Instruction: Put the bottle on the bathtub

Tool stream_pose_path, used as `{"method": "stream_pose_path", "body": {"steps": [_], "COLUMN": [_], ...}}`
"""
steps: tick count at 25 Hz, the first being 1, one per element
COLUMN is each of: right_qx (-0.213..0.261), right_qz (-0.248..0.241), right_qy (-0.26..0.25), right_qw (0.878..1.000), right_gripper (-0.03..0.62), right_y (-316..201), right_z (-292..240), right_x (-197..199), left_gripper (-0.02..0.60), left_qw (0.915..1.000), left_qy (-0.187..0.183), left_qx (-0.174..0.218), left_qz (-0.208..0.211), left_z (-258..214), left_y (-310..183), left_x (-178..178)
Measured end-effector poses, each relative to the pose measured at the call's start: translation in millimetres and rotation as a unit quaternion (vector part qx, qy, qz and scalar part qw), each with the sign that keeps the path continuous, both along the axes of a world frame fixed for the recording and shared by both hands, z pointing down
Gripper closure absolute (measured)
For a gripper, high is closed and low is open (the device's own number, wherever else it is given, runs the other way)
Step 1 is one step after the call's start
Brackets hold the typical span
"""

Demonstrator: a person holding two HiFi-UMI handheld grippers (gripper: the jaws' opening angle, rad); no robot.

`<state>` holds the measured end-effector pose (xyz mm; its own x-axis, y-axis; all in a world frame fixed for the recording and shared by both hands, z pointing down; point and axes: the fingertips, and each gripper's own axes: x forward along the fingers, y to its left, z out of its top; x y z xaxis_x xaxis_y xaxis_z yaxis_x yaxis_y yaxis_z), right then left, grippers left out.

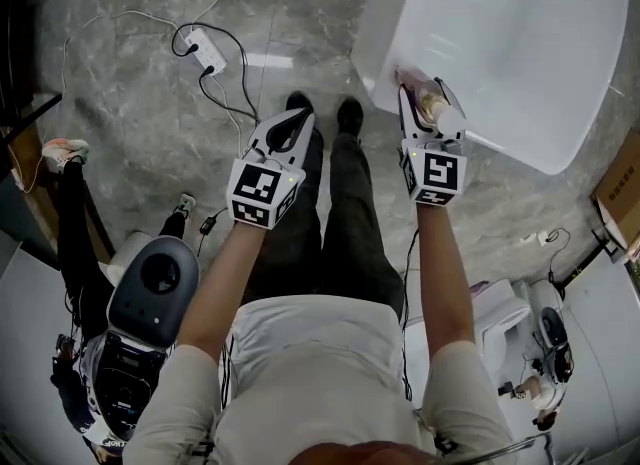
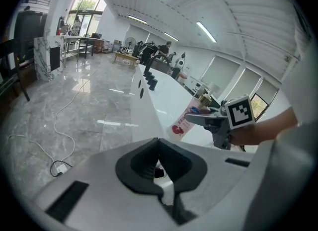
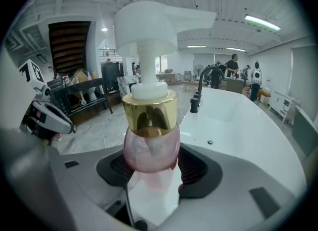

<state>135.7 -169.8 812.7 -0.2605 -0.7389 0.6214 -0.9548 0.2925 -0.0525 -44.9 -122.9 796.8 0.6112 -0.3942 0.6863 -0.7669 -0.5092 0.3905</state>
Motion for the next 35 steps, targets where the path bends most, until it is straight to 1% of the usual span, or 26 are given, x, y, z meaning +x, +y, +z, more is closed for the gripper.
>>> {"method": "stream_pose_path", "body": {"steps": [4, 7, 13, 19, 25, 29, 32, 35], "right_qx": [-0.003, -0.005, 0.001, -0.009, -0.007, -0.014, -0.019, -0.014], "right_qz": [-0.001, -0.004, -0.002, 0.012, 0.031, 0.066, 0.092, 0.096], "right_qy": [0.008, 0.005, 0.005, 0.007, 0.006, -0.002, -0.004, -0.003], "right_qw": [1.000, 1.000, 1.000, 1.000, 0.999, 0.998, 0.996, 0.995], "right_gripper": [0.319, 0.313, 0.295, 0.290, 0.290, 0.290, 0.290, 0.292], "right_y": [-10.3, -14.6, 16.8, 8.9, 27.1, 34.4, 44.9, 42.9], "right_z": [4.6, 9.2, -8.7, -16.3, -42.4, -66.3, -89.2, -119.3], "right_x": [-7.8, -13.4, 16.8, 2.9, 12.1, 23.0, 27.3, 32.0], "left_gripper": [0.574, 0.574, 0.574, 0.574, 0.574, 0.574, 0.574, 0.574], "left_qw": [1.0000, 1.0000, 1.0000, 1.0000, 0.9996, 0.9987, 0.9980, 0.9970], "left_qy": [0.001, 0.000, -0.004, -0.004, -0.004, -0.002, -0.003, -0.001], "left_qx": [-0.001, -0.004, 0.000, 0.004, 0.020, 0.039, 0.047, 0.058], "left_qz": [-0.002, -0.001, 0.000, 0.007, 0.021, 0.035, 0.043, 0.052], "left_z": [4.1, 8.9, -7.1, -15.4, -45.8, -73.1, -96.6, -122.1], "left_y": [-7.1, -9.3, 24.6, 3.2, 0.5, -8.5, -10.3, -22.9], "left_x": [-12.0, -18.5, 8.0, -13.3, -14.3, -16.9, -23.8, -20.9]}}
